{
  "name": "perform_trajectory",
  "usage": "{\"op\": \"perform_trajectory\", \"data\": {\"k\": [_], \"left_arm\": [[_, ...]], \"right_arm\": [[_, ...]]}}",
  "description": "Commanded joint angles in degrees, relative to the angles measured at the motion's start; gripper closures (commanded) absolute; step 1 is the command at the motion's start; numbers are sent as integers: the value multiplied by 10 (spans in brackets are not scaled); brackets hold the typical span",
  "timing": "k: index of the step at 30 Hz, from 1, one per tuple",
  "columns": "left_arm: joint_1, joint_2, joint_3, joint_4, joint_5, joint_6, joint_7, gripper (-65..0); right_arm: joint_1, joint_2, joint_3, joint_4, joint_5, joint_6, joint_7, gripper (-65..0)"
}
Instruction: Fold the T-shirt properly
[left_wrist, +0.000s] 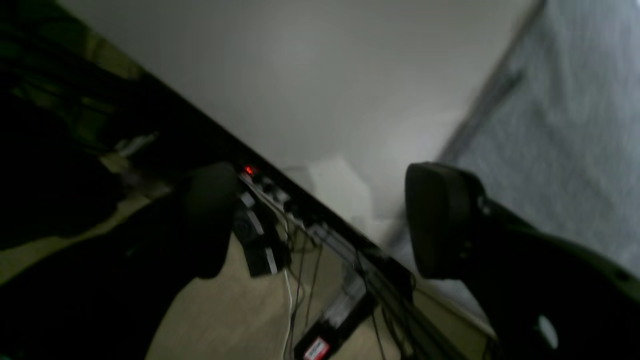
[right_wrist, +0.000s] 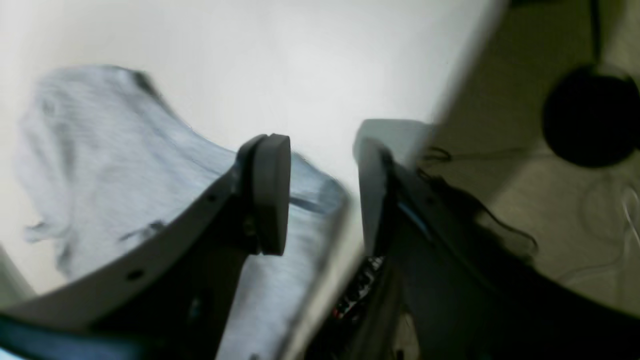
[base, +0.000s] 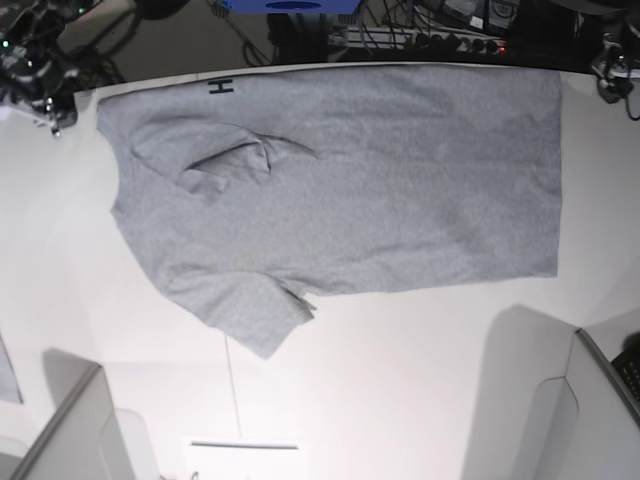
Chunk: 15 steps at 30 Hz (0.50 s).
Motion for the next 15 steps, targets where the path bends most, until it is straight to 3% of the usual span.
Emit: {"op": "perform_trajectory", "data": {"k": [1, 4, 8, 10, 15], "left_arm": [[-5, -12, -15, 7, -4, -1, -9, -504], [-34, -29, -29, 7, -4, -2, -9, -502], [-76, -54, -29, 8, -4, -3, -9, -469], [-99, -63, -28, 8, -4, -3, -9, -380], [-165, -66, -24, 7, -4, -3, -9, 0]], "right_arm": [[9, 7, -7, 11, 9, 13, 2, -222], [29, 31, -46, 11, 9, 51, 2, -221], [70, 61, -105, 6, 9, 59, 2, -221], [94, 70, -128, 6, 9, 61, 2, -221], [157, 86, -197, 5, 8, 61, 3, -221]]}}
